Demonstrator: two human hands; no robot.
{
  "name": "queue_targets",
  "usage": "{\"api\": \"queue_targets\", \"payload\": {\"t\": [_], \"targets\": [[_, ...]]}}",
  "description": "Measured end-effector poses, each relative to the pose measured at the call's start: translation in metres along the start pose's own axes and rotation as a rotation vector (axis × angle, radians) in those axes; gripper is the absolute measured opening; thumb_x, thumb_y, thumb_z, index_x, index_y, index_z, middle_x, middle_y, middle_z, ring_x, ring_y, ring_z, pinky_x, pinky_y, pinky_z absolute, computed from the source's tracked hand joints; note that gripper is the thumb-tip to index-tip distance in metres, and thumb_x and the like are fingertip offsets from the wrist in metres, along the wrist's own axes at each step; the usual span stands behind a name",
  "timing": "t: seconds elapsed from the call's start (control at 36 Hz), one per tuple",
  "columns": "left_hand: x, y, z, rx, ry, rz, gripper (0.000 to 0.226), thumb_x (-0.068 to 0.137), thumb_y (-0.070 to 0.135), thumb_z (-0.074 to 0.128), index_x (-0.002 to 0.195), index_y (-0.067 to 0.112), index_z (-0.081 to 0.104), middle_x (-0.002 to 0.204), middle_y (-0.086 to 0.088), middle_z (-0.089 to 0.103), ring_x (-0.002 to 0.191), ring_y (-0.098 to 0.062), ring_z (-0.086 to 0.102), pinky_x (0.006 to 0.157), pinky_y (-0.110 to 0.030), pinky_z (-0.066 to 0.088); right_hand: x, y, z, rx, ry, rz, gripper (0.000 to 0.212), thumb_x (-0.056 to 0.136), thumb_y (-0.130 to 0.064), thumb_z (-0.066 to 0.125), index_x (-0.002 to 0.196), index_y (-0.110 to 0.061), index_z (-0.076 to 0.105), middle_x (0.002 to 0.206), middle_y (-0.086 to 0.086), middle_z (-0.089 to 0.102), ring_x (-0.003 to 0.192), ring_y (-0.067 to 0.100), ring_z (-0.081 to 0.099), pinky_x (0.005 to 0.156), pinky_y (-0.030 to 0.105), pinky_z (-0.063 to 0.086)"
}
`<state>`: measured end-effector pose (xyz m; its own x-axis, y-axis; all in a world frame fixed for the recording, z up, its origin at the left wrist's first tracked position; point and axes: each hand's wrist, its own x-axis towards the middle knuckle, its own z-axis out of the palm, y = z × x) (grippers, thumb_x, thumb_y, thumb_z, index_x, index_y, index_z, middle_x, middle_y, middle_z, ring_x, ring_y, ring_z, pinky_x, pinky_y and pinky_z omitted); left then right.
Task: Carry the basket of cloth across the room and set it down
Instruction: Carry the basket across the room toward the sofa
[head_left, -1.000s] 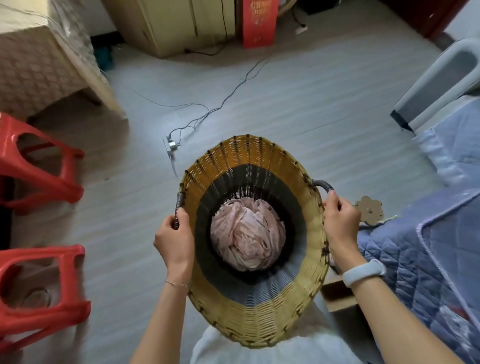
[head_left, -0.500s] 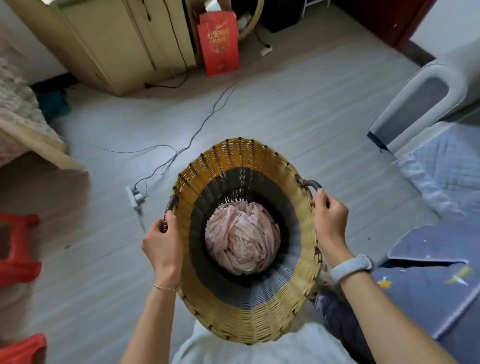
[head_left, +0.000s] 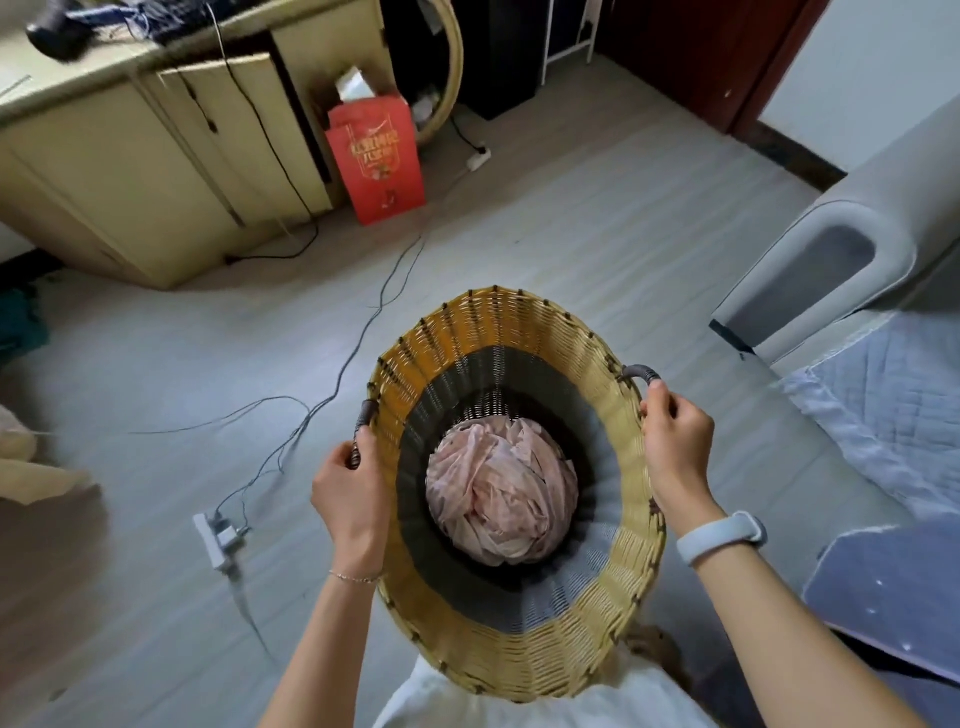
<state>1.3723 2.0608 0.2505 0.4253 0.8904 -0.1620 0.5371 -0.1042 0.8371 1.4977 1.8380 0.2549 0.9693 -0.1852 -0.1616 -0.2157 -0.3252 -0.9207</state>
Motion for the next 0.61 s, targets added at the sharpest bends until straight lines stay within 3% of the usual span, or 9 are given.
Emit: {"api": "queue_targets", "payload": {"t": [0.11, 0.19, 0.31, 0.47, 0.61], "targets": [[0.069, 0.034, 0.034, 0.016, -0.019, 0.018, 0.049, 0.089, 0.034, 0.045, 0.059, -0.004, 0.05, 0.053, -0.009, 0.039, 0.051, -0.02, 0.031, 0.052, -0.035, 0.026, 0.06, -0.027, 0.04, -0.018, 0.019, 0.03, 0.041, 0.09, -0.033, 0.041, 0.06, -0.005, 0.044, 0.05, 0.005, 0.036, 0.051, 0.019, 0.031, 0.051, 0.032, 0.027], [0.112, 0.057, 0.055, 0.02, -0.024, 0.026, 0.045, 0.09, 0.033, 0.044, 0.059, 0.002, 0.05, 0.052, -0.007, 0.038, 0.051, -0.02, 0.032, 0.051, -0.033, 0.026, 0.103, -0.047, 0.066, -0.002, 0.025, 0.049, 0.042, 0.09, -0.033, 0.042, 0.061, -0.003, 0.048, 0.05, 0.006, 0.038, 0.055, 0.023, 0.035, 0.054, 0.035, 0.03], [0.162, 0.085, 0.084, 0.04, -0.02, 0.008, 0.049, 0.089, 0.034, 0.044, 0.062, -0.006, 0.053, 0.054, -0.01, 0.041, 0.054, -0.021, 0.035, 0.055, -0.037, 0.03, 0.148, -0.065, 0.096, 0.03, 0.029, 0.084, 0.04, 0.091, -0.031, 0.043, 0.056, -0.012, 0.048, 0.05, 0.001, 0.04, 0.051, 0.018, 0.036, 0.051, 0.031, 0.03], [0.233, 0.143, 0.143, 0.026, -0.045, 0.068, 0.044, 0.089, 0.03, 0.045, 0.057, 0.0, 0.047, 0.052, -0.007, 0.036, 0.052, -0.019, 0.03, 0.053, -0.035, 0.024, 0.228, -0.087, 0.132, 0.088, 0.064, 0.15, 0.04, 0.09, -0.029, 0.044, 0.054, -0.014, 0.044, 0.048, 0.002, 0.035, 0.048, 0.017, 0.03, 0.049, 0.029, 0.027], [0.288, 0.191, 0.207, 0.045, -0.049, 0.089, 0.045, 0.089, 0.033, 0.044, 0.059, 0.0, 0.051, 0.055, -0.012, 0.041, 0.055, -0.021, 0.035, 0.055, -0.036, 0.029, 0.317, -0.104, 0.158, 0.079, 0.076, 0.154, 0.038, 0.089, -0.03, 0.043, 0.058, -0.008, 0.043, 0.049, 0.005, 0.032, 0.05, 0.02, 0.028, 0.054, 0.035, 0.028]]}}
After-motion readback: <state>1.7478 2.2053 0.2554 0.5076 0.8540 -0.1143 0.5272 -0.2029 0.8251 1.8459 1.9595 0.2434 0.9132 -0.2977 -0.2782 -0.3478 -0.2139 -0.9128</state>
